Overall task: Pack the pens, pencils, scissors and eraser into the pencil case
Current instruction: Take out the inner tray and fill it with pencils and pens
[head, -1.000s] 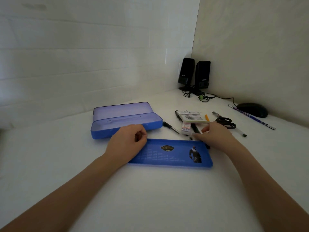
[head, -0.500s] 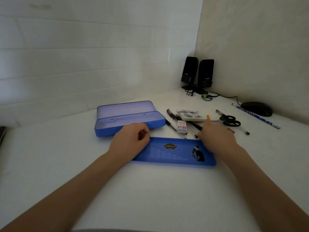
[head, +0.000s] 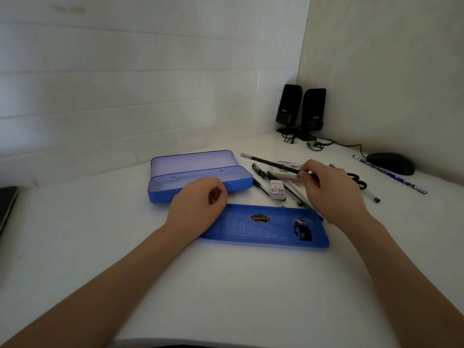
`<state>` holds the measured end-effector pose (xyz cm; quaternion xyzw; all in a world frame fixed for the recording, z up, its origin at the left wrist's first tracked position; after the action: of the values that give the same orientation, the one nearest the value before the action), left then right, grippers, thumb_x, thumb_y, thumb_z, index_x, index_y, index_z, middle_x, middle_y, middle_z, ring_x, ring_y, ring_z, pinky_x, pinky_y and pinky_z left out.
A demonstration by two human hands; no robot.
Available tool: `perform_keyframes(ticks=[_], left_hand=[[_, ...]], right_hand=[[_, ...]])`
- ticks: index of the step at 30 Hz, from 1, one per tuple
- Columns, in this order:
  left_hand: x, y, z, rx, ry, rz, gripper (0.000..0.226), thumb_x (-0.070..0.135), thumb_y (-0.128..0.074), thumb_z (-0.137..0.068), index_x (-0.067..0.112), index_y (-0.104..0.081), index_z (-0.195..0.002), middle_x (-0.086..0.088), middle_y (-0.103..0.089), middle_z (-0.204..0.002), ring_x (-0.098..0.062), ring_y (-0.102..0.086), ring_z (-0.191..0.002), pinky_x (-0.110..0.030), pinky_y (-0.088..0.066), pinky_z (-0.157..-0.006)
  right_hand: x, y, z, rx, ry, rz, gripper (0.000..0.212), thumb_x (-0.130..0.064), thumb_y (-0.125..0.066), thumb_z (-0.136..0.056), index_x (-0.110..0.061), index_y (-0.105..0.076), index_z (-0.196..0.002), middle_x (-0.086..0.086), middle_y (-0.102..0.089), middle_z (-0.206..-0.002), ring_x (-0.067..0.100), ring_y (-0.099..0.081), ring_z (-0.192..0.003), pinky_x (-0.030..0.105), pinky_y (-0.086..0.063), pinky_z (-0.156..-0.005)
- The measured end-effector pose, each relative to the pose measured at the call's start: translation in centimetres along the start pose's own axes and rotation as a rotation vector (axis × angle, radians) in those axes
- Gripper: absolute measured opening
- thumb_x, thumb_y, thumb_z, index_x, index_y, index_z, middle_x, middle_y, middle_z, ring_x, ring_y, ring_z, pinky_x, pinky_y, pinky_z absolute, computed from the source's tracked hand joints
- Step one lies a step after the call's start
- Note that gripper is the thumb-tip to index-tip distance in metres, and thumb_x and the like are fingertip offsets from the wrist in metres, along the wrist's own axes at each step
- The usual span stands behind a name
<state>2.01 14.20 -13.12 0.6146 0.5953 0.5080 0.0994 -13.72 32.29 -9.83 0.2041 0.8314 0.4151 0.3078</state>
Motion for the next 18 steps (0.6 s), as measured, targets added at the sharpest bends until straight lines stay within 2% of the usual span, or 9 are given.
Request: perform_keyframes(ticks=[1,3,4,7,9,11,14,16,18], left_hand=[[0.0,0.3,0.0,0.041,-0.002,-0.010,0.008,0.024,-0.056,-0.085,0.028,-0.059,-0.078,0.009,-0.063,-0.077,-0.012,-0.058,-0.076,-0.027,-0.045,-0.066],[-0.1,1.2,0.0,0.132,0.011,-0.002,0.007,0.023,-0.056,-0.085,0.026,-0.059,-0.080,0.008,-0.063,-0.077,-0.014,-0.058,-0.075,-0.029,-0.047,-0.066],[-0.2,1.7,0.1,0.177,0.028,0.024,0.006,0.023,-0.055,-0.086,0.026,-0.059,-0.082,0.008,-0.064,-0.078,-0.014,-0.059,-0.075,-0.031,-0.049,-0.067],[-0.5,3.0,0.1,0.254,0.096,0.113,0.008,0.025,-0.055,-0.087,0.026,-0.062,-0.088,0.009,-0.065,-0.077,-0.011,-0.062,-0.073,-0.033,-0.052,-0.069],[-0.6,2.8,-0.1,0.175,0.101,0.173,0.008,0.027,-0.057,-0.087,0.026,-0.065,-0.088,0.010,-0.067,-0.076,-0.010,-0.065,-0.074,-0.033,-0.054,-0.072],[-0.7,1.9,-0.1,0.033,0.080,0.187,0.010,0.030,-0.060,-0.086,0.027,-0.069,-0.087,0.011,-0.071,-0.079,-0.006,-0.067,-0.076,-0.033,-0.055,-0.078],[-0.6,0.5,0.0,-0.168,0.032,0.214,0.016,0.032,-0.067,-0.082,0.028,-0.073,-0.096,0.014,-0.074,-0.088,0.002,-0.068,-0.081,-0.029,-0.055,-0.085],[-0.7,-0.3,0.0,-0.258,0.009,0.177,0.024,0.035,-0.069,-0.080,0.029,-0.072,-0.103,0.016,-0.073,-0.098,0.004,-0.065,-0.090,-0.023,-0.051,-0.089],[-0.7,-0.6,0.0,-0.280,-0.024,0.112,0.023,0.029,-0.070,-0.080,0.029,-0.073,-0.103,0.016,-0.072,-0.100,0.007,-0.062,-0.090,-0.013,-0.046,-0.085]], right_hand=[[-0.3,0.0,0.1,-0.030,0.018,-0.085,0.020,-0.028,-0.043,-0.096,-0.020,-0.061,-0.096,-0.001,-0.062,-0.071,0.012,-0.050,-0.054,0.030,-0.048,-0.052],[-0.8,0.0,0.5,-0.124,0.045,-0.273,0.015,-0.024,-0.050,-0.094,-0.022,-0.064,-0.089,-0.007,-0.061,-0.071,0.004,-0.052,-0.052,0.011,-0.042,-0.042],[-1.1,0.0,0.7,-0.167,0.062,-0.333,0.013,-0.022,-0.053,-0.093,-0.023,-0.065,-0.087,-0.009,-0.061,-0.072,0.001,-0.054,-0.054,0.009,-0.041,-0.042],[-1.8,-0.5,1.1,-0.288,0.108,-0.382,0.012,-0.020,-0.059,-0.089,-0.025,-0.067,-0.083,-0.007,-0.065,-0.076,0.002,-0.056,-0.064,0.011,-0.041,-0.058],[-2.3,-1.2,1.4,-0.362,0.147,-0.381,0.010,-0.019,-0.062,-0.087,-0.025,-0.068,-0.083,-0.007,-0.065,-0.072,0.003,-0.055,-0.064,0.012,-0.044,-0.060],[-2.9,-1.9,1.8,-0.411,0.196,-0.366,0.008,-0.018,-0.064,-0.085,-0.025,-0.066,-0.083,-0.006,-0.061,-0.068,0.003,-0.052,-0.061,0.019,-0.046,-0.060],[-3.4,-2.4,2.2,-0.411,0.245,-0.304,0.006,-0.018,-0.069,-0.080,-0.018,-0.064,-0.077,-0.003,-0.065,-0.073,0.008,-0.056,-0.066,0.022,-0.047,-0.063],[-3.3,-2.4,2.2,-0.397,0.243,-0.270,0.010,-0.019,-0.071,-0.079,-0.015,-0.063,-0.074,-0.001,-0.066,-0.075,0.010,-0.058,-0.069,0.021,-0.046,-0.064],[-3.1,-2.7,2.2,-0.413,0.250,-0.217,0.014,-0.022,-0.072,-0.078,-0.015,-0.063,-0.071,-0.003,-0.064,-0.073,0.010,-0.057,-0.067,0.021,-0.046,-0.063]])
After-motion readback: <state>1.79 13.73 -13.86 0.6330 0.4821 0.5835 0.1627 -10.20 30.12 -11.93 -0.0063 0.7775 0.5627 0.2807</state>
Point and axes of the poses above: each hand's wrist, its own z-axis away from the middle knuckle, its own y-axis out of the back of the hand, x = y × z, the point moved 6 cm from there along -z, towards the middle knuckle
